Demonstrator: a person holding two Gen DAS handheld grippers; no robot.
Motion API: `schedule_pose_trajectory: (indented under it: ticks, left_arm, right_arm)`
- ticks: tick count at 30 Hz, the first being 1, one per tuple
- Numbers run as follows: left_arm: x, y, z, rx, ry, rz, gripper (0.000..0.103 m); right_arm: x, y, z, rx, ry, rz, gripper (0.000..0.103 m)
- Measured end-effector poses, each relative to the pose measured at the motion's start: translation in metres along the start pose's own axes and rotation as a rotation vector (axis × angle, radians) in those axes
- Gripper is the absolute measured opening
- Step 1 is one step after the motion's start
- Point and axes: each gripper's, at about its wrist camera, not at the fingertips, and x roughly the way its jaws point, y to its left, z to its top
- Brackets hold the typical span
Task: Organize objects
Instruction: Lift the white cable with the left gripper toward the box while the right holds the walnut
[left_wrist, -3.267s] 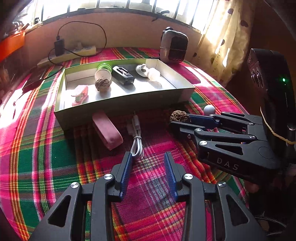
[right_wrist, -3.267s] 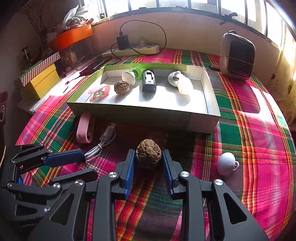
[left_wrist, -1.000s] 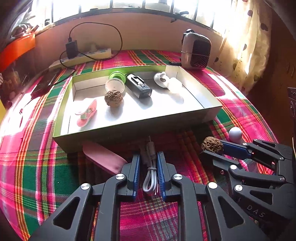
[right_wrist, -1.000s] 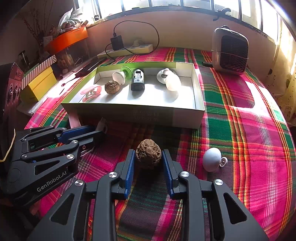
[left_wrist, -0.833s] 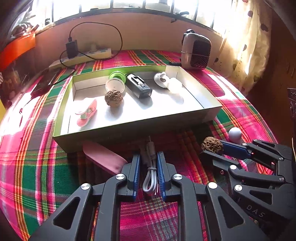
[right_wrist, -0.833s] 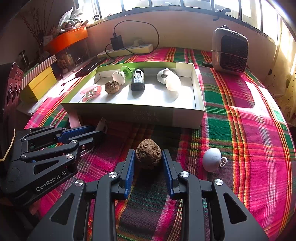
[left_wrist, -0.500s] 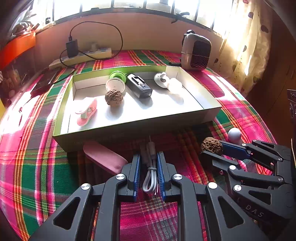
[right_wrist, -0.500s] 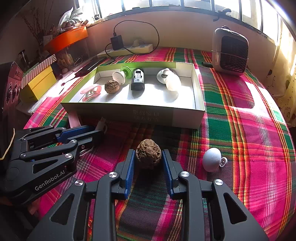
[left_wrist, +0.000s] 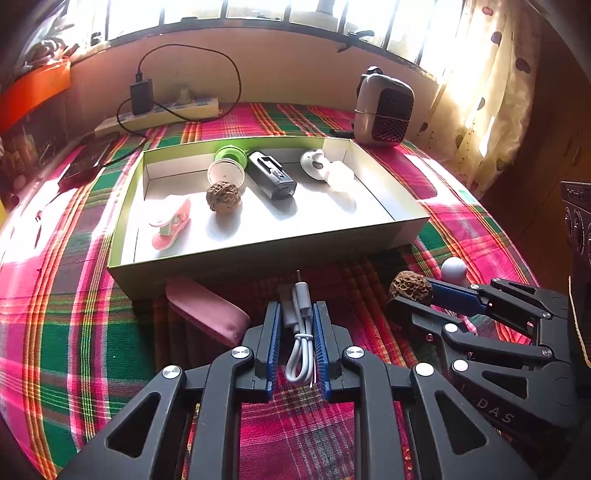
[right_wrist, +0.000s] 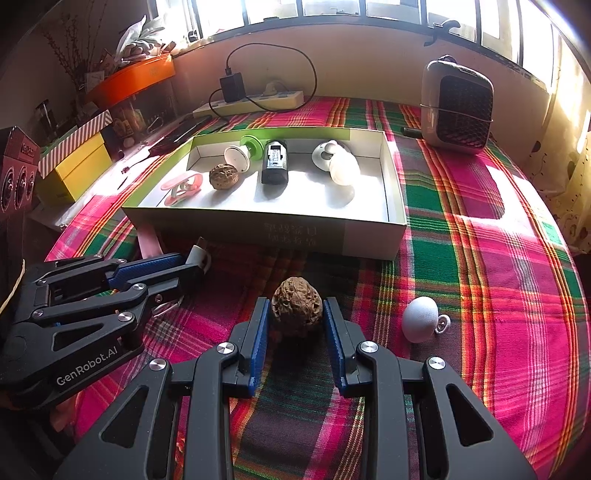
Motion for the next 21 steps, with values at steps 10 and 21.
schedule_pose_trajectory:
  ticks: [10, 21]
  left_arm:
    - [-0.009, -0.001, 0.002, 0.002, -0.018, -0.023, 0.016]
    - [-0.025, 0.007, 0.008, -0.007, -0.048, -0.018, 0.016]
  right_arm:
    - [-0.010, 0.002, 0.006, 0.005, -0.023, -0.003, 0.030]
    - [-0.019, 0.008, 0.016, -0.016, -0.041, -0.007, 0.030]
